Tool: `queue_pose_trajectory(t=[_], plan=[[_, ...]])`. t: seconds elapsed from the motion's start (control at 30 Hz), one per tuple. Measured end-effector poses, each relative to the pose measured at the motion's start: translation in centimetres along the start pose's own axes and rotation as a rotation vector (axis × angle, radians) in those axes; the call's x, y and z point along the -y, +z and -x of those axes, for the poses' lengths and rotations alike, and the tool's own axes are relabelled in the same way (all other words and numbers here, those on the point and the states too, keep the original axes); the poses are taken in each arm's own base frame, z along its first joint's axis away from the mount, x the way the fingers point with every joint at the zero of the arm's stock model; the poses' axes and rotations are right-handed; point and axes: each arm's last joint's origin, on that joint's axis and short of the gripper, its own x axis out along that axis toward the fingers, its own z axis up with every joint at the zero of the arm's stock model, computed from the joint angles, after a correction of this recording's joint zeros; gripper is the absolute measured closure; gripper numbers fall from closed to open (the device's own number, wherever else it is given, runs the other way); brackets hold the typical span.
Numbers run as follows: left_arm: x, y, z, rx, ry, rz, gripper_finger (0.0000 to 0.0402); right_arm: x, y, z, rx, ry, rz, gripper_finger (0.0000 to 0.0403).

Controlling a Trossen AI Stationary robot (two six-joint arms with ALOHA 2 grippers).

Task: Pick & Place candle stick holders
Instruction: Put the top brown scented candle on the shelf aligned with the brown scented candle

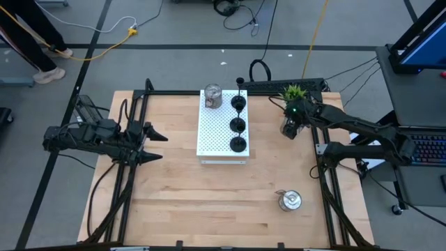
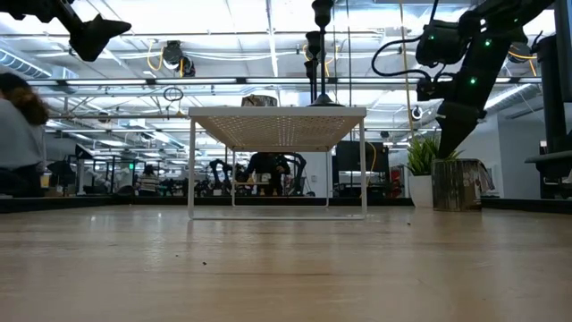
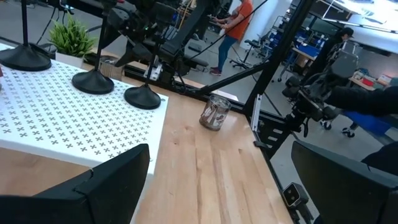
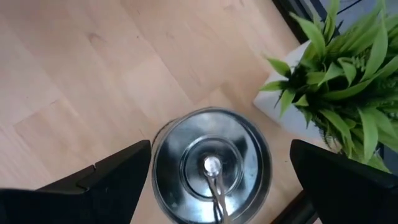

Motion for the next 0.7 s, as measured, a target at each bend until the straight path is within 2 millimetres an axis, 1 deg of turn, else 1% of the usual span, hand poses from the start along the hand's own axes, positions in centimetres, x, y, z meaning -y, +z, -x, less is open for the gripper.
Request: queue_pose_trajectory(t=[0.3,0.57,0.7], plan=[[0.0,0.0,0.0,0.001,0.000,0.005,0.0002,-0.1,0.0,-0.6,-0.040,-0.001,-0.042,0.0028],[0.0,0.0,0.0,0.000,-0.001,0.004,0.0002,0.3,0.0,-1.4,-0.088,-0.015,-0.083,0.0028],[0.0,0.0,0.0,0.000,-0.002,0.004,0.0002,0.4,0.0,-1.5,-0.092,-0.017,-0.085,0.0028]])
